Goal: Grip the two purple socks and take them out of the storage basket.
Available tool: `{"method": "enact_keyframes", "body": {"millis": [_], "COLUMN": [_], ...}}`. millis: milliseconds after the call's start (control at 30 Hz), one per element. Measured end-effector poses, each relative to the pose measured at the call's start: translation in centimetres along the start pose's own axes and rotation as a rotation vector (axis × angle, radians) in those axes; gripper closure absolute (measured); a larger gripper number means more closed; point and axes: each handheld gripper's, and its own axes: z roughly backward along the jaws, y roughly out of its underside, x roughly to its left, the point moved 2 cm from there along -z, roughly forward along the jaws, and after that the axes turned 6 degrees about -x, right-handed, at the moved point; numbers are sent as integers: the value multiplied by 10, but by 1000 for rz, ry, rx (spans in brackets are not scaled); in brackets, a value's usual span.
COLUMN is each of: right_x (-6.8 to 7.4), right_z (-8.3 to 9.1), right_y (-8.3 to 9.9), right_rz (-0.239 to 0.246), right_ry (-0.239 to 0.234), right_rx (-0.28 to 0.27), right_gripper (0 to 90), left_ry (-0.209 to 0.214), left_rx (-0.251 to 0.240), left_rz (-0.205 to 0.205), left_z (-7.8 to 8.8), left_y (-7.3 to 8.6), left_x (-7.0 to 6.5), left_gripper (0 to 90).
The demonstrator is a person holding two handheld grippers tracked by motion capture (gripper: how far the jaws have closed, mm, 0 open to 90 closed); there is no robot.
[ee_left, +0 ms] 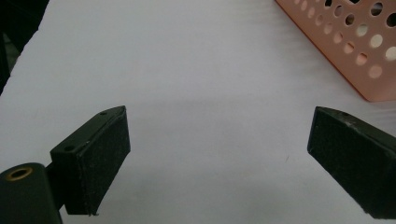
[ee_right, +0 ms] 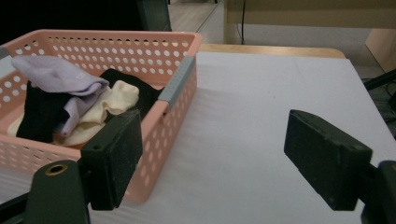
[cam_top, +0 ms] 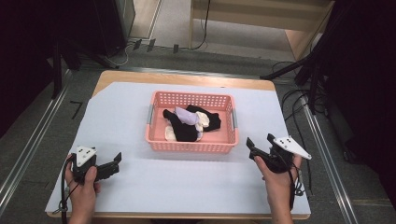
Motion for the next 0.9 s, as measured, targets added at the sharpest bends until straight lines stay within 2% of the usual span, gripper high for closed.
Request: {"method": "enact_keyframes", "body": {"millis": [167, 200, 367, 433, 667, 900], "right_x": [11, 18, 34, 41, 58, 79], "right_z": [-8, -14, -26, -31, -45, -64], "right_y": [-8, -12, -20, -23, -29, -33], "right_rz": [13, 17, -4, 6, 14, 0], "right_ry": [-14, -25, -64, -80, -100, -126], "right_rx": [-5, -10, -7, -10, -2, 20], "right_gripper": [186, 186, 189, 191, 204, 215], "left_ry": [-6, -6, -6, -5, -4, 1], "left_rx": [-6, -6, -4, -4, -2, 3], "left_rz": [-2, -2, -7, -6, -5, -5], "left_z": [0, 0, 0, 0, 0, 0], "left_y": [0, 0, 0, 0, 0, 0], "left_x": [0, -1, 0, 0, 0, 0], "left_gripper": [64, 64, 64, 64, 64, 64]}}
